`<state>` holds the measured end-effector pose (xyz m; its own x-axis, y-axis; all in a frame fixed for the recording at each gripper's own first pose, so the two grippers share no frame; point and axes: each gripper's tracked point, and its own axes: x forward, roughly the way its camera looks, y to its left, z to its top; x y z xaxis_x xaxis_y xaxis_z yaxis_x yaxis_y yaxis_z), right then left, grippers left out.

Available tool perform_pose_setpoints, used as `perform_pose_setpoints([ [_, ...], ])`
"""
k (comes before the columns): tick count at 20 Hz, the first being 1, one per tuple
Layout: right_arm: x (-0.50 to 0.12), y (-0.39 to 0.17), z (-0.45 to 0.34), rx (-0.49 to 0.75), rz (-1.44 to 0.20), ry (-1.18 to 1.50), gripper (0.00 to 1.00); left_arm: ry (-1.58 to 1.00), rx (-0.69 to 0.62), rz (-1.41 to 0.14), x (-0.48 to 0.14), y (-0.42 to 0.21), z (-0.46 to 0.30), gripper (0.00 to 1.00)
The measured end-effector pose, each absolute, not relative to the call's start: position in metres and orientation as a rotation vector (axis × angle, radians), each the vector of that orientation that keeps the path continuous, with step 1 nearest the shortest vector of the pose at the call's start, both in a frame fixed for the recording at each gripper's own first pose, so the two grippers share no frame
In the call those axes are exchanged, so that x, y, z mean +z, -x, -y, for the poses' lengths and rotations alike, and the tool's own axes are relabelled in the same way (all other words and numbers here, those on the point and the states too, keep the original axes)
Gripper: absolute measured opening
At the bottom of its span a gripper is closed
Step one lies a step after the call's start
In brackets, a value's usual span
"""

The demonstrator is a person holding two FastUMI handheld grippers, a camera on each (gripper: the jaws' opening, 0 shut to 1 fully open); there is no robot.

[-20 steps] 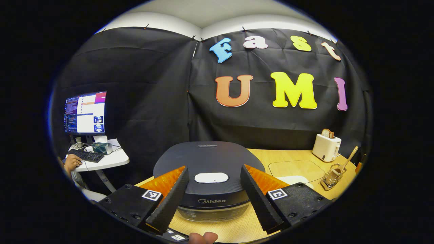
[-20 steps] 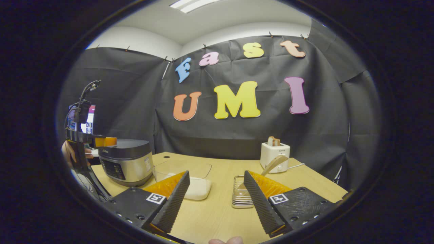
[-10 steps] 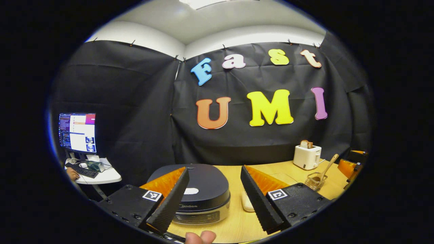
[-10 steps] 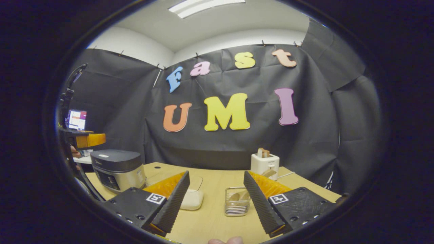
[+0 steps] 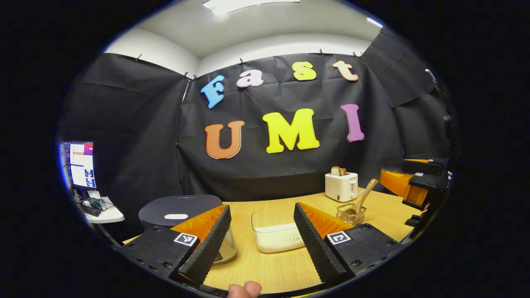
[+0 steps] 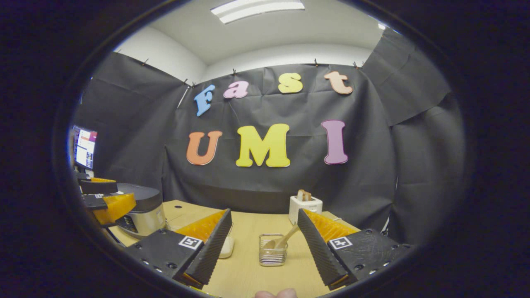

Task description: Close the left gripper, press the button to open the rice cooker; take a wooden spoon from the chopstick holder with the right hand, scoop a spoonful of rice and pour it into the rice cooker, then put the wooden spoon back into the chopstick holder.

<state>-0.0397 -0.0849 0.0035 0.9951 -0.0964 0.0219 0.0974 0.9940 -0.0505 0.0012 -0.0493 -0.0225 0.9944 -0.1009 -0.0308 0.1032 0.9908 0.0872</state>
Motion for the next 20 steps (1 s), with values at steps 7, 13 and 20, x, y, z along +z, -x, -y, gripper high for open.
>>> perform_pose_setpoints([
  [7, 0.011, 0.05, 0.072, -0.14, 0.035, 0.064, 0.95, -0.049, -0.151, 0.005, -0.017, 0.005, 0.055, 0.99],
  [13, 0.016, 0.059, 0.053, -0.134, 0.06, 0.039, 0.95, -0.027, -0.188, 0.015, -0.008, 0.012, 0.052, 0.99],
  [20, 0.012, 0.061, 0.044, -0.121, 0.043, 0.038, 0.95, -0.035, -0.194, 0.02, -0.007, 0.014, 0.047, 0.99],
])
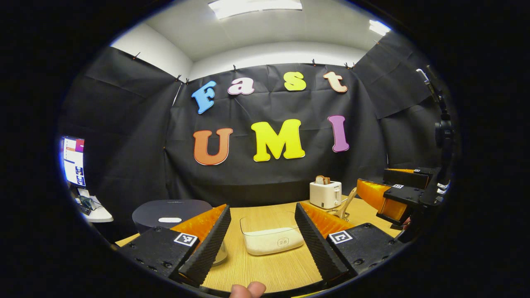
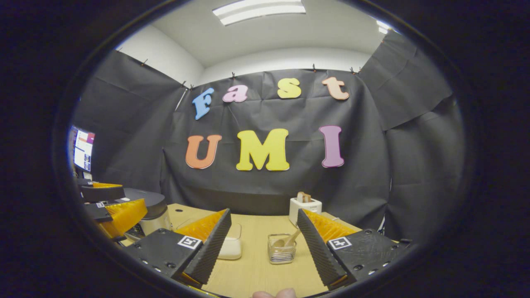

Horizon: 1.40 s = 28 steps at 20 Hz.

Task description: Close the left gripper, press the button to open the rice cooker; take a wooden spoon from the chopstick holder with the right hand, scoop a spoonful of rice and pour it into the rice cooker, then put the wooden spoon back into the chopstick holder.

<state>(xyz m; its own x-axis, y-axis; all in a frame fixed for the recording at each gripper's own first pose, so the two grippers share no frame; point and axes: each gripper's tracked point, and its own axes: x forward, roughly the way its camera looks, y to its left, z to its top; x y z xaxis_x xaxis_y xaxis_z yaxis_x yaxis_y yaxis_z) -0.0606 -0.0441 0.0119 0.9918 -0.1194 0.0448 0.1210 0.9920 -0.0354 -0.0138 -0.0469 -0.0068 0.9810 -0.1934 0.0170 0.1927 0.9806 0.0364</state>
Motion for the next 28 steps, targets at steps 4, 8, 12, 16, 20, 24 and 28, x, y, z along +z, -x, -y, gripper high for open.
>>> perform_pose_setpoints([
  [4, 0.016, 0.063, 0.045, -0.125, 0.053, 0.04, 0.95, -0.033, -0.194, 0.023, -0.005, 0.014, 0.047, 0.99],
  [8, 0.017, 0.063, 0.041, -0.118, 0.053, 0.047, 0.95, -0.033, -0.196, 0.02, -0.006, 0.014, 0.048, 0.99],
  [12, 0.015, 0.062, 0.036, -0.108, 0.049, 0.044, 0.95, -0.039, -0.188, 0.017, -0.007, 0.013, 0.046, 0.99],
  [16, 0.015, 0.063, 0.035, -0.108, 0.046, 0.039, 0.95, -0.043, -0.181, 0.026, -0.005, 0.013, 0.044, 0.99],
  [20, 0.015, 0.064, 0.033, -0.104, 0.049, 0.038, 0.95, -0.054, -0.181, 0.026, -0.005, 0.014, 0.044, 0.99],
  [24, 0.013, 0.064, 0.032, -0.102, 0.045, 0.035, 0.95, -0.058, -0.174, 0.032, -0.003, 0.013, 0.042, 0.99],
  [28, 0.013, 0.064, 0.033, -0.103, 0.046, 0.032, 0.95, -0.06, -0.173, 0.032, -0.003, 0.014, 0.042, 0.99],
])
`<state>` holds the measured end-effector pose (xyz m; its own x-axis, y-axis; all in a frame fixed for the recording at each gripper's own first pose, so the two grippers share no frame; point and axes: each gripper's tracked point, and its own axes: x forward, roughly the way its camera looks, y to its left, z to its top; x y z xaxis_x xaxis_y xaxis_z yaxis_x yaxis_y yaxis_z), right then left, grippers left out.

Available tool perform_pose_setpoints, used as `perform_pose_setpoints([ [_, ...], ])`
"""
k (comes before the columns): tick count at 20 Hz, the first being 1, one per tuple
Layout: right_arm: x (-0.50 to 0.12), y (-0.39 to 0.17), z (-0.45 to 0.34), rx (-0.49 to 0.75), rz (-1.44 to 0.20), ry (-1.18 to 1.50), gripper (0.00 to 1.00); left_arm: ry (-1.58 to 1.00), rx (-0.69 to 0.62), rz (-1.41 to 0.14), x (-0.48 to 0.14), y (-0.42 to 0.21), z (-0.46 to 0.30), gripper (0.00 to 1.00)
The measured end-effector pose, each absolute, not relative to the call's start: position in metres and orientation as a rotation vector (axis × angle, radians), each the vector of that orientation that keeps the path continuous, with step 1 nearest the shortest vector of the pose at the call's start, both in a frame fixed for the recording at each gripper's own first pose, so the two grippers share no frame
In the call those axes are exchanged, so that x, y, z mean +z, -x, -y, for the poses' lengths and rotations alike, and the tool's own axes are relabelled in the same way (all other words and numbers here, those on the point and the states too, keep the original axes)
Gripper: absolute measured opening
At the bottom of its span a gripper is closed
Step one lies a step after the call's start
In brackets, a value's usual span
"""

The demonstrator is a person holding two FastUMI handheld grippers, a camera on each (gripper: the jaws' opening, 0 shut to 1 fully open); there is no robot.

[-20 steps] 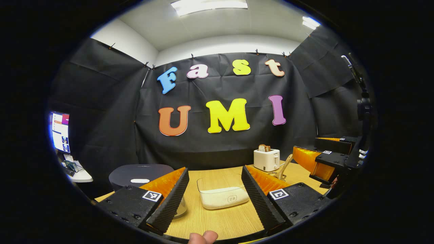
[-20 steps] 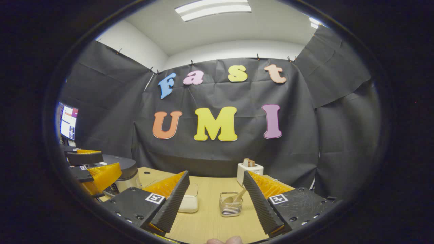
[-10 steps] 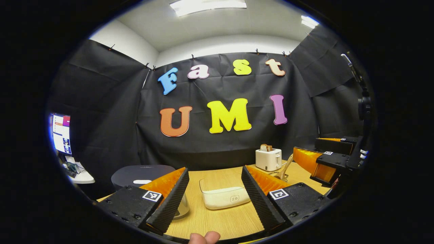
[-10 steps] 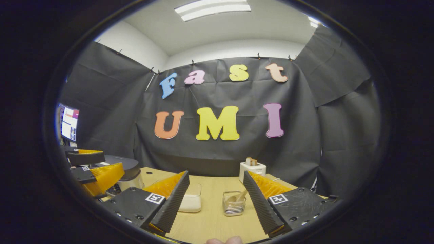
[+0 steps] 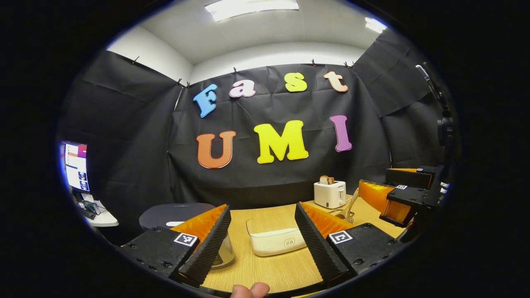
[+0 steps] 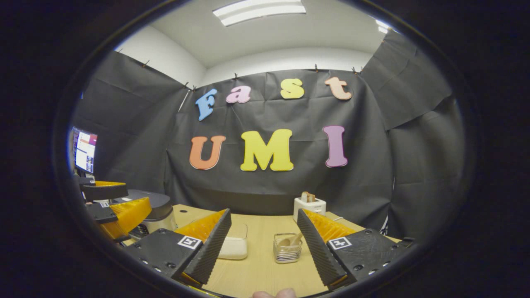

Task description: Close the left gripper, press the button to open the rice cooker; take a wooden spoon from the chopstick holder with the right hand, scoop a spoonful of rice and pour it into the rice cooker, then put the wooden spoon back into the chopstick holder.

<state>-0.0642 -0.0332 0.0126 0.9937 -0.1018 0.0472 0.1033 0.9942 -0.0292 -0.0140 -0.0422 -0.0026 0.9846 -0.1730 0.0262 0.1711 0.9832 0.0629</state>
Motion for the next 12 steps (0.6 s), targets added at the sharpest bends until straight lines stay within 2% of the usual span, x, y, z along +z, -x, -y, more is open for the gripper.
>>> perform_pose_setpoints([
  [12, 0.002, 0.057, 0.025, -0.091, 0.037, 0.024, 0.95, -0.068, -0.172, 0.028, -0.003, 0.014, 0.041, 0.99],
])
